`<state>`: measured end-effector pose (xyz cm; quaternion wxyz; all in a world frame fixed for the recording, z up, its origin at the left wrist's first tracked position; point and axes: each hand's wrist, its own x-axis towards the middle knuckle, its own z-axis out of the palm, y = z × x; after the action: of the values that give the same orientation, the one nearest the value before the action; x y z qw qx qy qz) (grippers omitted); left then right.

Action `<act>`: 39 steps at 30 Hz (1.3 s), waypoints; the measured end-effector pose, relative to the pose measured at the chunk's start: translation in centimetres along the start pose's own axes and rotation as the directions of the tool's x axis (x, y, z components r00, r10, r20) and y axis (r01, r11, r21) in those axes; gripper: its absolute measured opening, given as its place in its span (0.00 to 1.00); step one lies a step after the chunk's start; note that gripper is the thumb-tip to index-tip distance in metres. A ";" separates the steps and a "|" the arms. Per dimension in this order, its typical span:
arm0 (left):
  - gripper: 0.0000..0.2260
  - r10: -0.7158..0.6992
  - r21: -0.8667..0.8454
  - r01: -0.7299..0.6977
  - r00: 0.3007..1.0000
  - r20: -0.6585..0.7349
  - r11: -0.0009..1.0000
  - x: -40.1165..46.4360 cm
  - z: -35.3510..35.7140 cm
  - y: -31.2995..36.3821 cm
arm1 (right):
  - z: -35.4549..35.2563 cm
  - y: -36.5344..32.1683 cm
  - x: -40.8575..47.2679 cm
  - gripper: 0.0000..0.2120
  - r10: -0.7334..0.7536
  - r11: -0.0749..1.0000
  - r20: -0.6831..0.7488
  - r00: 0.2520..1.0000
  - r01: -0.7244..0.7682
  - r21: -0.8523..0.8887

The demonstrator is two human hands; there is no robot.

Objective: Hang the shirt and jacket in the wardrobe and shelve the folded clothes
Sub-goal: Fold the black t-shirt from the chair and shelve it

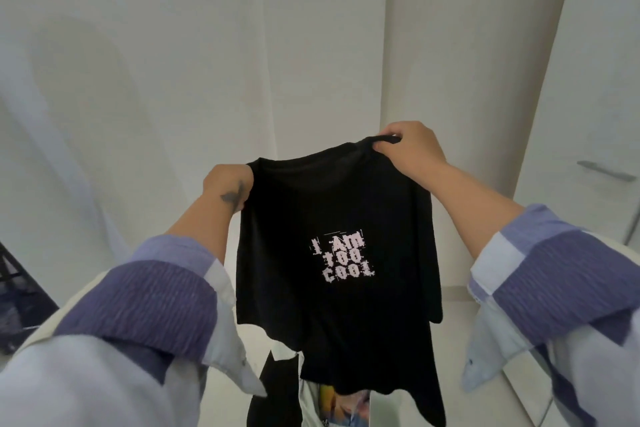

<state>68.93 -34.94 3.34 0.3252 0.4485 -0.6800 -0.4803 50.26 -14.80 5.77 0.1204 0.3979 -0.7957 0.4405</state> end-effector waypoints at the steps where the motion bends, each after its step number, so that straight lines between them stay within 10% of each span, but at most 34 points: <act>1: 0.17 -0.040 -0.139 0.048 0.997 0.061 0.989 0.1 0.2 -0.2 | 0.2 0.0 0.1 0.05 0.007 1.000 -0.008 1.000 -0.007 -0.020; 10: 0.10 0.361 0.020 -0.360 0.933 -0.009 0.933 -1.1 1.9 -0.6 | -0.1 2.6 -0.1 0.08 0.151 0.976 -0.168 0.974 -0.174 -0.131; 19: 0.07 0.329 -0.333 -0.246 0.919 0.219 0.910 -1.1 2.3 2.3 | -0.1 2.7 0.2 0.13 0.300 0.863 -0.183 0.936 -0.348 -0.367; 25: 0.14 0.331 -0.255 -0.277 0.923 0.199 0.926 -0.9 2.5 3.0 | 0.5 1.0 0.1 0.14 0.563 0.759 0.152 0.812 -0.581 0.294; 30: 0.17 0.303 -0.308 -0.234 0.932 0.198 0.922 0.3 1.4 2.6 | 1.9 0.7 -0.7 0.10 0.281 0.466 0.449 0.848 -0.530 0.709; 33: 0.15 0.265 -0.398 -0.156 0.936 0.234 0.904 0.8 0.9 1.8 | 3.2 0.8 -0.2 0.15 0.170 0.341 0.511 0.843 -0.537 0.772; 39: 0.15 0.150 -0.472 0.049 0.915 0.373 0.880 2.8 0.6 0.1 | 4.6 1.4 2.7 0.21 0.134 0.471 0.600 0.789 -0.583 0.662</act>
<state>67.30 -37.26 3.29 0.2916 0.2299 -0.6059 -0.7035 48.21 -19.51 3.72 -0.3743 0.3166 -0.5652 0.6635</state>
